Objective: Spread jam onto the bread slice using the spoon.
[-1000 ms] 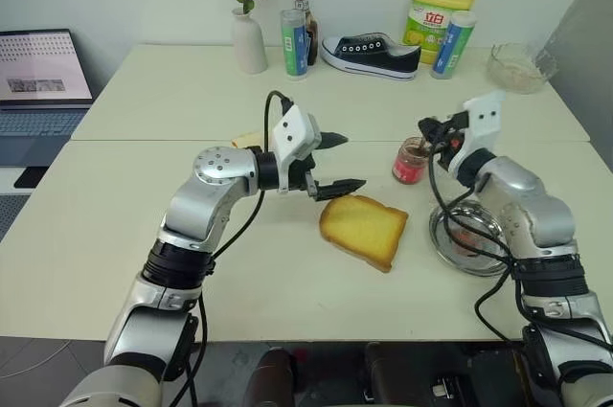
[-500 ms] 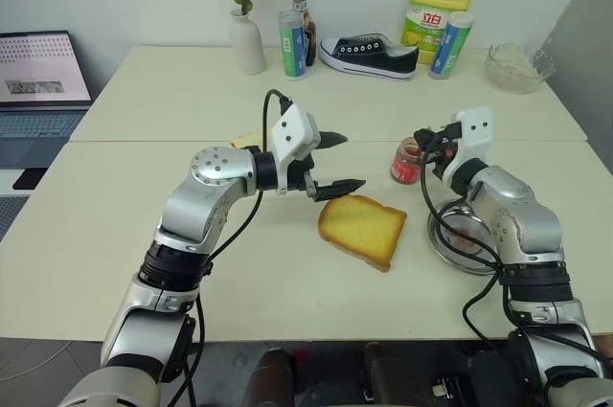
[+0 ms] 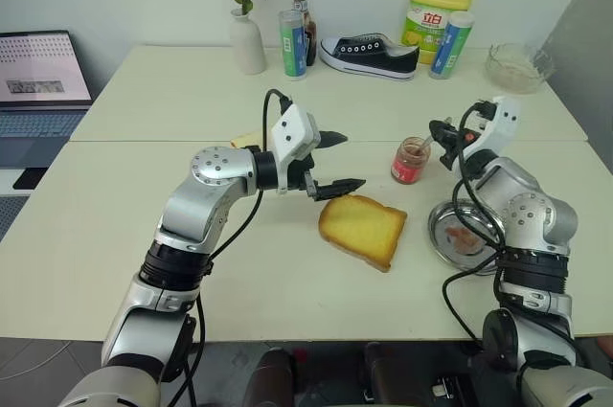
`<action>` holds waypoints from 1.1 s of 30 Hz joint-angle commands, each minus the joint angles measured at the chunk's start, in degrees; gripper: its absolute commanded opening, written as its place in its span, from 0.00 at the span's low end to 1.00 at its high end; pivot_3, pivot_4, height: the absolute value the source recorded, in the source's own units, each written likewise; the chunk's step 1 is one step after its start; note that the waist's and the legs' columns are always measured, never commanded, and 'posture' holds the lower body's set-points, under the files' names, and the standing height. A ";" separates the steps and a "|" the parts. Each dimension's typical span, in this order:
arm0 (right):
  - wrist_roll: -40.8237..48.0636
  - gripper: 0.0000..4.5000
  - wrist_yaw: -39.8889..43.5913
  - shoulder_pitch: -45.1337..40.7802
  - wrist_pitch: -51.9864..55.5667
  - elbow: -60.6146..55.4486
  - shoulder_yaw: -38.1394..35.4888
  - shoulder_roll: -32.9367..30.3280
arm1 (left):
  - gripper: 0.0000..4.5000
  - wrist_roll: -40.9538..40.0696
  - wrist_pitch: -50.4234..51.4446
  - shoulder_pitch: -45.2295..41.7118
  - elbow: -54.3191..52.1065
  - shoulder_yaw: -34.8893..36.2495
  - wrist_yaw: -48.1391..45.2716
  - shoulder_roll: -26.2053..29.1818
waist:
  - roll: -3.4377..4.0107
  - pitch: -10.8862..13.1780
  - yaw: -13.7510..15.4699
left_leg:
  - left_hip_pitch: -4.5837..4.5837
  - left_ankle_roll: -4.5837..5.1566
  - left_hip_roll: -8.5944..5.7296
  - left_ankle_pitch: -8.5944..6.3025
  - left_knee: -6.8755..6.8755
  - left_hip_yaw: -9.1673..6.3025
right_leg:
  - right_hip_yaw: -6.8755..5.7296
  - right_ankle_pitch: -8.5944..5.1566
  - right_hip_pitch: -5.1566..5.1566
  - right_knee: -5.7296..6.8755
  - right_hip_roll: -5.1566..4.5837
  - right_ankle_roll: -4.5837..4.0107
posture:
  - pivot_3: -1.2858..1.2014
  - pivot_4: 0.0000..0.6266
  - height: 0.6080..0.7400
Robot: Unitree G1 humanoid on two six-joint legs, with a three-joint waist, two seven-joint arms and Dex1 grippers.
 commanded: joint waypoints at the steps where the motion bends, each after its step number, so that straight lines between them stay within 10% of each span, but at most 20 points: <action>1: 3.30 0.01 -2.13 -2.60 0.94 -1.67 -3.38 0.31 | 1.00 -0.17 -1.53 -1.30 -0.15 0.88 -0.14 0.19 | 0.00 0.00 0.00 | 0.00 0.00 0.00 0.00 0.00 0.00 | 0.00 0.00 0.00 0.00 0.00 0.00 | 0.52 0.24 1.00; 19: 14.90 0.01 -12.47 -4.14 4.26 -0.38 -12.91 2.83 | 1.00 0.03 -2.61 -2.16 1.50 0.56 -0.86 0.27 | 0.01 -0.01 -0.03 | -0.01 0.01 0.00 0.00 0.00 0.01 | 0.00 0.00 0.00 0.00 0.00 0.00 | 0.52 0.24 1.00; 33: -4.04 0.01 0.19 2.43 -7.31 -5.33 8.75 -5.41 | 1.00 0.18 -3.07 -1.92 1.48 0.51 -1.19 0.07 | 0.02 -0.01 -0.08 | -0.01 0.01 -0.01 0.00 0.00 0.00 | -0.01 0.00 0.00 -0.02 0.01 0.01 | 0.52 0.24 1.00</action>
